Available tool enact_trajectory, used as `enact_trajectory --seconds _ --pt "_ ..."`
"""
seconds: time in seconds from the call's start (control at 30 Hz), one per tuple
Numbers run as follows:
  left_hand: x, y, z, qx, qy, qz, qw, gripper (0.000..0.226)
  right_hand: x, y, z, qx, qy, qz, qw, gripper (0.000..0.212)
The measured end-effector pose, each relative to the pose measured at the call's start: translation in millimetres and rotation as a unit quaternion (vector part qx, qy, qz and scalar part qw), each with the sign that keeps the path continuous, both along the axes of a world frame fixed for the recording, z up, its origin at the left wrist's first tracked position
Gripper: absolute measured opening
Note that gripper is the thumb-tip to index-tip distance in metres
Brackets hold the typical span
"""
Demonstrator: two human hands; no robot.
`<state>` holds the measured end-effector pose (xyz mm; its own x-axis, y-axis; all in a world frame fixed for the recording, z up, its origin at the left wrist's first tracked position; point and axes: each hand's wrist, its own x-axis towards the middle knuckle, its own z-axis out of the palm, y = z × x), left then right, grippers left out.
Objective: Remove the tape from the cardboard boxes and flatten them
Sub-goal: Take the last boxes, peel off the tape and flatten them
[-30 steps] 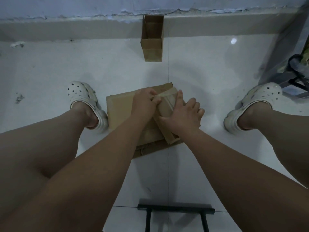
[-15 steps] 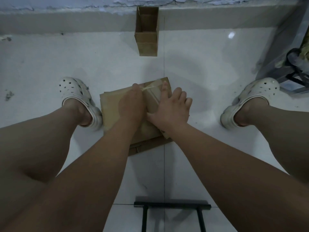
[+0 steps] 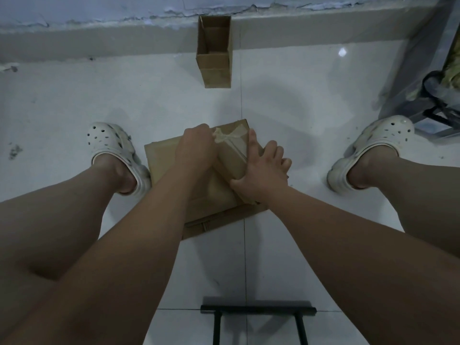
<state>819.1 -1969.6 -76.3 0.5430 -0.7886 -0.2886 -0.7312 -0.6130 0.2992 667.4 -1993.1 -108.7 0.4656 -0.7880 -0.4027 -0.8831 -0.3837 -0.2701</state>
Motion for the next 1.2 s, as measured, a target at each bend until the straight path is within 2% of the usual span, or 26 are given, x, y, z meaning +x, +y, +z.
enact_trajectory --seconds 0.2,0.3,0.4,0.5,0.53,0.67,0.73,0.77,0.83,0.87,0.9,0.93,1.0,1.03,1.13,1.2 --pt "1 -3 3 -0.056 0.029 -0.068 0.996 0.016 -8 1 -5 0.01 -0.015 -0.02 1.0 0.117" --pt "2 -1 2 -0.076 0.122 -0.013 0.99 0.016 -8 4 -5 0.008 -0.023 -0.009 1.0 0.116" --pt "4 -4 6 -0.1 0.209 0.001 0.973 0.016 -10 2 -4 0.015 -0.028 0.004 1.0 0.116" --pt "12 -14 23 -0.17 0.304 0.085 0.934 0.02 -11 3 -3 0.017 -0.023 0.016 0.999 0.116" --pt "18 -19 29 -0.187 0.303 0.106 0.928 0.02 -11 4 -3 0.016 -0.022 0.018 0.999 0.117" --pt "34 -37 52 -0.143 0.244 0.028 0.959 0.027 -10 5 -3 0.013 -0.009 0.015 1.0 0.115" --pt "36 -35 53 -0.117 0.239 0.027 0.964 0.029 -10 4 -3 0.012 -0.005 0.011 1.0 0.115" --pt "36 -30 53 -0.082 0.239 0.014 0.967 0.034 -9 4 -4 0.012 -0.005 0.008 1.0 0.115" --pt "33 -23 49 0.027 0.231 -0.061 0.971 0.061 -8 4 -3 0.012 -0.002 0.004 1.0 0.116" --pt "29 -20 45 0.074 0.211 -0.115 0.968 0.065 -7 4 -3 0.014 0.0 0.004 1.0 0.116" --pt "22 -19 40 0.092 0.196 -0.149 0.965 0.059 -7 5 -2 0.015 0.003 0.005 1.0 0.116" --pt "16 -17 35 0.088 0.196 -0.147 0.966 0.047 -6 6 -2 0.015 0.004 0.006 1.0 0.116" --pt "6 -14 29 0.047 0.22 -0.077 0.971 0.016 -6 7 -1 0.012 0.006 0.008 1.0 0.116" --pt "4 -13 25 0.027 0.223 -0.057 0.973 0.011 -6 7 -1 0.012 0.006 0.007 1.0 0.116" --pt "3 -11 18 0.001 0.228 -0.056 0.972 0.027 -5 7 2 0.012 0.012 0.004 1.0 0.117" --pt "4 -9 16 -0.014 0.233 -0.048 0.971 0.03 -5 8 2 0.004 0.015 0.007 1.0 0.117"
